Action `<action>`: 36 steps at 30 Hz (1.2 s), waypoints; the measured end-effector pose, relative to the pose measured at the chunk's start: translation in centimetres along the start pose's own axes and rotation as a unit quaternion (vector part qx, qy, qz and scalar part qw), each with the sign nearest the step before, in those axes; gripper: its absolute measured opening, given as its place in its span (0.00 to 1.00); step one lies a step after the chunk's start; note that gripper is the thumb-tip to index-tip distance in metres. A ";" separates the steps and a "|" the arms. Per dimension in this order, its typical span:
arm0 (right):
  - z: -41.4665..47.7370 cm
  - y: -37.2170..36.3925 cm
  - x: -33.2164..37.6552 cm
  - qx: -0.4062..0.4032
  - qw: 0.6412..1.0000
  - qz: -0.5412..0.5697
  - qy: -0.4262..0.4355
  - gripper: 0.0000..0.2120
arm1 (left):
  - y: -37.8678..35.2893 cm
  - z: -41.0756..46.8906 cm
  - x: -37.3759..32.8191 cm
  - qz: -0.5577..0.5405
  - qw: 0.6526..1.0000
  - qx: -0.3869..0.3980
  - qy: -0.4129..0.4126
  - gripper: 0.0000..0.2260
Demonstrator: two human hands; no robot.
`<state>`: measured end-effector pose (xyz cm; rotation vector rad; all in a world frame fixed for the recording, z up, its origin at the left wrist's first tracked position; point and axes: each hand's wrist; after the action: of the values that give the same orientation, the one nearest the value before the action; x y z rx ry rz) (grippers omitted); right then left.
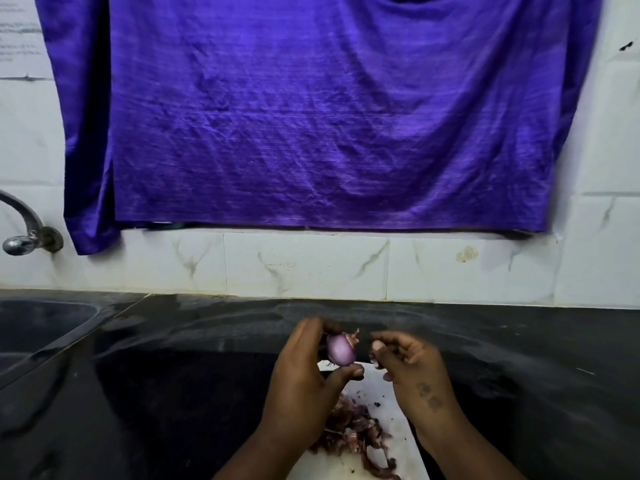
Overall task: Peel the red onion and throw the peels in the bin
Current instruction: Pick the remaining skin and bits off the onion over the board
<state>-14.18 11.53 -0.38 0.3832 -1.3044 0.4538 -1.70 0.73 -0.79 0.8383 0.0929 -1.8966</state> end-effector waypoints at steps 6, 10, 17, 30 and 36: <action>-1.0 -0.6 1.4 0.053 0.998 0.005 0.021 0.08 | 0.1 0.1 0.1 0.022 1.000 0.007 -0.013 0.20; -1.5 -1.0 1.8 0.063 0.998 0.024 0.020 0.04 | 0.2 -0.1 0.2 0.068 0.996 0.029 -0.046 0.20; -1.0 -0.6 1.4 0.032 0.999 -0.044 -0.003 0.05 | -0.2 0.1 0.1 0.178 0.976 0.075 -0.099 0.20; -0.8 0.4 3.0 0.096 0.906 0.396 -0.110 0.05 | -0.4 0.0 -0.4 0.242 0.951 0.111 -0.157 0.16; 0.1 0.9 1.0 -0.026 0.998 0.060 -0.016 0.15 | -0.3 0.1 -0.4 0.141 0.982 0.078 -0.102 0.19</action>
<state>-14.52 12.40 0.65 0.2717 -1.3724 0.5149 -1.85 1.12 -0.60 0.7136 -0.2899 -1.7238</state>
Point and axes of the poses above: each hand's wrist, its own z-axis towards the middle knuckle, its own y-axis out of the back of the hand, x = y × z, and after that the axes turned 6 degrees about -y, right-handed
